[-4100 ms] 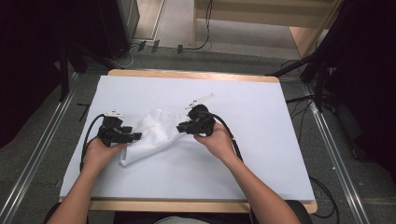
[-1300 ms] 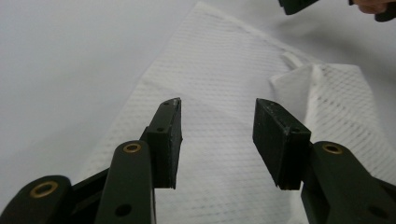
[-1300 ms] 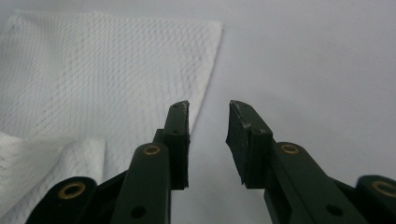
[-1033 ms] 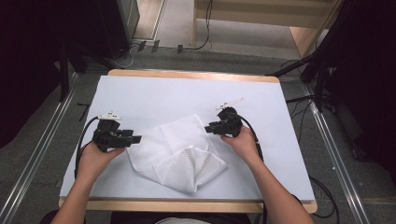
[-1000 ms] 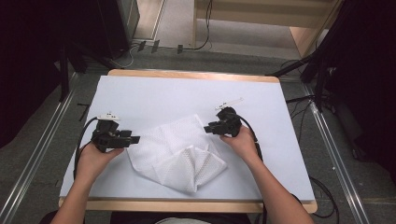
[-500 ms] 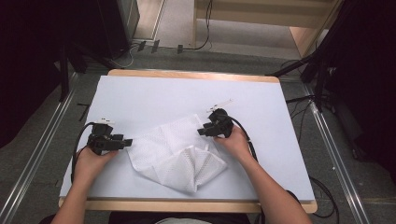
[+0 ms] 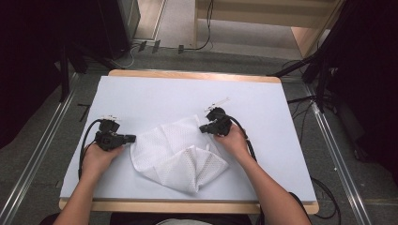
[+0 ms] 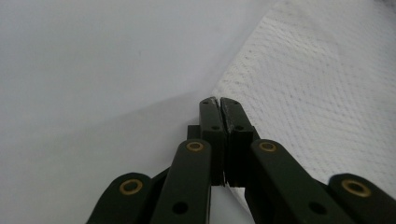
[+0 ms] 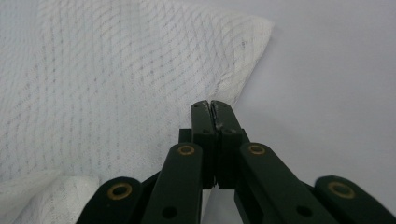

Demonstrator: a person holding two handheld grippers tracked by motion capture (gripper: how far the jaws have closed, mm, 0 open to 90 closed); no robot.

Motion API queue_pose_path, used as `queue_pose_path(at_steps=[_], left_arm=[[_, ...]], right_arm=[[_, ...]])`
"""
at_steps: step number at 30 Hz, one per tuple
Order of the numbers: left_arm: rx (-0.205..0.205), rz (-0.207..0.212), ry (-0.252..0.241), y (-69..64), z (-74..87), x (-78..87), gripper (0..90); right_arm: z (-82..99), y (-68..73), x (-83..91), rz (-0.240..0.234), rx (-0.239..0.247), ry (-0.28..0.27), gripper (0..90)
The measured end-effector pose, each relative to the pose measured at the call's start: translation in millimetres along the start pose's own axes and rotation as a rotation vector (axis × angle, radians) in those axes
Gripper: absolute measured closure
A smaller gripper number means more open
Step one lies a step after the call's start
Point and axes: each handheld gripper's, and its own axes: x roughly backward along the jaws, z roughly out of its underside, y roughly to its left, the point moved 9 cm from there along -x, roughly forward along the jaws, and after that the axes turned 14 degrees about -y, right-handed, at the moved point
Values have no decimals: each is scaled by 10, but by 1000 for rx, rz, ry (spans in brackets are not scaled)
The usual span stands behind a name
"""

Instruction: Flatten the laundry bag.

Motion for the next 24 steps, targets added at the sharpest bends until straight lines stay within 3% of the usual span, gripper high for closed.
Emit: queue_pose_path(at_steps=[2,6,10,15,18,20,24], left_arm=[[9,6,-28,-21,-75,-33,878],[21,37,-68,-84,-184,-73,714],[5,44,-65,-112,-224,-83,688],[-12,51,-53,-158,-244,-136,664],[-27,58,-39,-189,-248,-174,652],[-36,60,-35,-214,-256,-189,648],[-45,72,-36,-255,-282,-192,627]], right_arm=[[-45,-102,52,29,-19,-31,900],[-53,-383,172,90,-66,-66,900],[16,-633,292,152,-106,-73,900],[124,-951,504,229,-191,-105,900],[206,-1015,553,216,-247,-107,842],[218,-1018,590,225,-239,-107,784],[97,-923,742,240,-207,-175,713]])
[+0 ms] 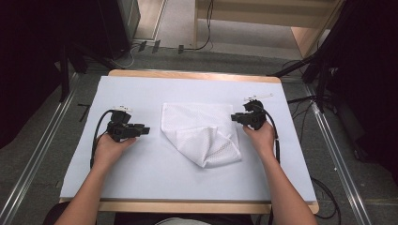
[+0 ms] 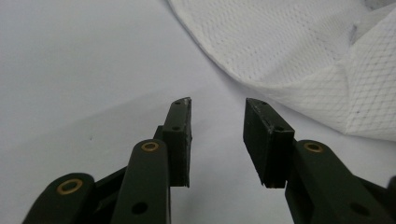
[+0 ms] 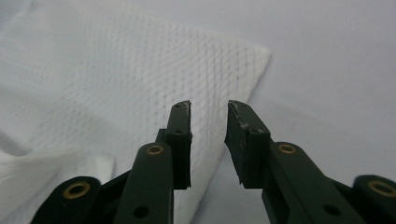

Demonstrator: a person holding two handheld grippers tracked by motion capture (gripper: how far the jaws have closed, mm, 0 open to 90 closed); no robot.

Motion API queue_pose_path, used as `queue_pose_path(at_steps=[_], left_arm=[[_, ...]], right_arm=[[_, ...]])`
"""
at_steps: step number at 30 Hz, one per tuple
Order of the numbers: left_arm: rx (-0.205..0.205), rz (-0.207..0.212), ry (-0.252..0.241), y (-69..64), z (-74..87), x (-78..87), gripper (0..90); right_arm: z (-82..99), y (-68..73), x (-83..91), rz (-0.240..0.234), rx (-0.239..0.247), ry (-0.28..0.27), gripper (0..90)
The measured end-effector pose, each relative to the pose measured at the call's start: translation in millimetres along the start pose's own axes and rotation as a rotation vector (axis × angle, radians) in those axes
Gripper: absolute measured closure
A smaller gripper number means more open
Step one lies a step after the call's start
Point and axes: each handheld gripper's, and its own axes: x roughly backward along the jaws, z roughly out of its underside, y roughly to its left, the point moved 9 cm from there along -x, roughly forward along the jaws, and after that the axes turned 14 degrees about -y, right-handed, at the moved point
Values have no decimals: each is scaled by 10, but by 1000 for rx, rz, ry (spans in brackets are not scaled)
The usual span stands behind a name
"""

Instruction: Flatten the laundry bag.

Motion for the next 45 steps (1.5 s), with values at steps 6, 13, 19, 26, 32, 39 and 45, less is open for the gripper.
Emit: queue_pose_path(at_steps=[6,13,19,26,32,39,45], left_arm=[[-5,26,15,-59,-17,29,578],[-14,23,24,-51,8,61,531],[-7,19,24,-24,12,67,525],[1,9,13,18,4,104,517],[3,8,14,33,7,114,514],[12,-2,1,75,3,158,512],[15,-5,1,86,10,177,506]], right_arm=[[67,283,94,-93,12,33,887],[190,595,-34,-176,52,106,900],[243,801,-57,-234,50,133,900],[193,1102,21,-308,99,104,900],[221,1364,-1,-358,134,113,900],[309,1729,-36,-430,186,139,900],[420,1999,-29,-490,227,173,897]])
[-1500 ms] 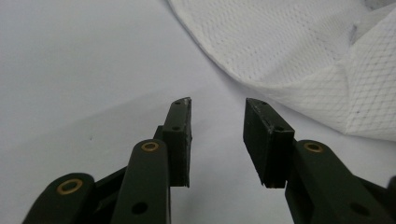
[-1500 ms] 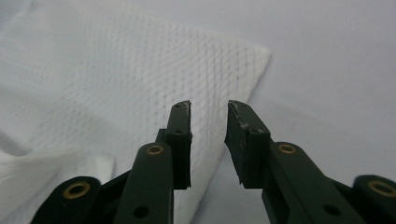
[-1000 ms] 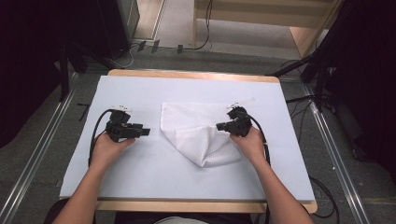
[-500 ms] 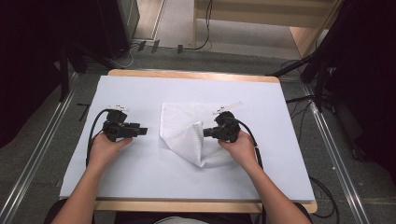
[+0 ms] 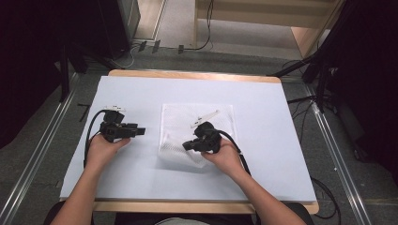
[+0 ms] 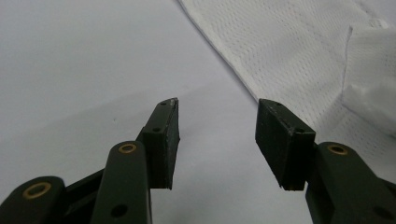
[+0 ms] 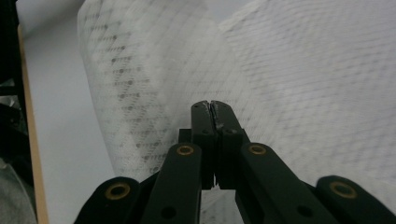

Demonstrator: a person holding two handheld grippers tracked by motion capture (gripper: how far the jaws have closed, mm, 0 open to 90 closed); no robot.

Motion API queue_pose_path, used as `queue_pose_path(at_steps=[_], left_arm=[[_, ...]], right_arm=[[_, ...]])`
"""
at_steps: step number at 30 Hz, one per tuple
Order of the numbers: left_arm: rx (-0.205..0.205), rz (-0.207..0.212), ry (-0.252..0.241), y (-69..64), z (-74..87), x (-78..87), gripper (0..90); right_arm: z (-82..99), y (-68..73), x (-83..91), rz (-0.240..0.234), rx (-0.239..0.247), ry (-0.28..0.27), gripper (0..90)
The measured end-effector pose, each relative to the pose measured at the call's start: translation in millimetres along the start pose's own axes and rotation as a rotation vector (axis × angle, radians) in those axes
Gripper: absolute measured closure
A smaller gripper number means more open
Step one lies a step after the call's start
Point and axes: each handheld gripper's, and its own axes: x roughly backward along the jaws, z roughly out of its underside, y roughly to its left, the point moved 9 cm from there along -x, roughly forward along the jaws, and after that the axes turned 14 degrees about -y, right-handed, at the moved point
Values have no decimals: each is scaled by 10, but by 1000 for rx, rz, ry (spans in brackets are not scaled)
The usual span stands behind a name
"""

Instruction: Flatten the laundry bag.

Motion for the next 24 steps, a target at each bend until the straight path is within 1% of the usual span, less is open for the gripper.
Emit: queue_pose_path(at_steps=[2,4,6,8,11,15,18,20,21,24], left_arm=[[-1,0,2,-12,4,-4,504],[-6,3,4,-30,6,-6,503],[-10,9,6,-56,8,-14,502],[-22,15,15,-82,14,-21,502],[-31,28,18,-148,15,-30,502],[-50,52,22,-258,17,-53,502],[-68,67,39,-336,41,-124,502],[-80,72,51,-379,58,-182,502],[-88,74,56,-388,64,-210,502],[-89,75,76,-398,81,-291,503]], right_arm=[[24,67,-17,-15,3,12,880],[36,113,11,-23,3,7,878],[23,117,74,-15,7,-12,869],[0,77,156,1,-3,-33,852],[-18,-49,286,44,-1,-62,827],[-12,-249,468,108,-16,-88,809],[-9,-422,588,154,-24,-115,785],[12,-535,652,185,-40,-121,771],[32,-593,684,204,-49,-119,771],[91,-758,776,247,-74,-122,762]])
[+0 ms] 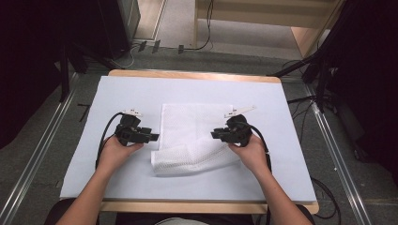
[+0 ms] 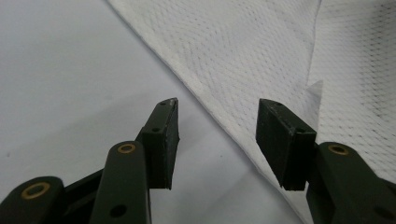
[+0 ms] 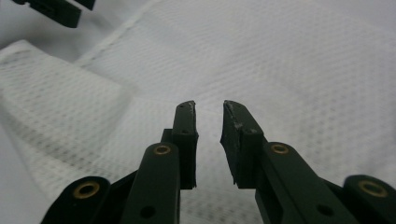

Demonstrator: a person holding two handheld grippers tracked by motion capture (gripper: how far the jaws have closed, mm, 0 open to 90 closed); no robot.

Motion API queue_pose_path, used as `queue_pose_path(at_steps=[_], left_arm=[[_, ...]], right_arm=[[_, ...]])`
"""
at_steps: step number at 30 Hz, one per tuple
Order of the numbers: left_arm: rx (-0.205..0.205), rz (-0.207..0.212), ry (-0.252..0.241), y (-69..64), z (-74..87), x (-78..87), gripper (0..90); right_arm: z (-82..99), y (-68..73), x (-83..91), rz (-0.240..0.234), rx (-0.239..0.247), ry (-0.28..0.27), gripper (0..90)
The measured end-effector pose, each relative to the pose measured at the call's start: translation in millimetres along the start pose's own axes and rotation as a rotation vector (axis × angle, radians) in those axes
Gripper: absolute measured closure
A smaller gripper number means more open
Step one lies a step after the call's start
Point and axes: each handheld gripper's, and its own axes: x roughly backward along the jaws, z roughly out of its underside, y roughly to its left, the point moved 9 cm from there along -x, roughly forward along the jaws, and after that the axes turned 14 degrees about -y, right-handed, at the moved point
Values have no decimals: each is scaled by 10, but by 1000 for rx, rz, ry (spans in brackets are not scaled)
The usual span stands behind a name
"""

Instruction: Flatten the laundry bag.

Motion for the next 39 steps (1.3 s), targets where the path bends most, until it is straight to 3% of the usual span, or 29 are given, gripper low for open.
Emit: queue_pose_path(at_steps=[7,10,17,22,26,28,32,34,37,39], left_arm=[[2,-9,27,24,16,-166,507],[22,-9,29,29,20,-212,508],[4,-11,40,17,14,-250,531],[2,-8,37,-12,12,-277,564],[-3,-1,30,-57,12,-309,591],[-3,7,30,-81,18,-324,646],[16,-3,25,-88,17,-359,768],[6,-14,32,-93,16,-375,855],[17,-2,39,-102,10,-388,900],[27,11,45,-83,-2,-383,900]], right_arm=[[80,-391,142,95,-61,-19,699],[140,-533,170,134,-82,-12,673],[287,-732,199,196,-94,19,627],[333,-812,214,216,-121,24,621],[387,-811,146,199,-144,48,622],[390,-791,114,193,-135,50,634],[380,-733,65,178,-129,65,706],[371,-738,44,189,-118,71,772],[355,-764,19,177,-147,78,867],[344,-761,-2,170,-157,84,883]])
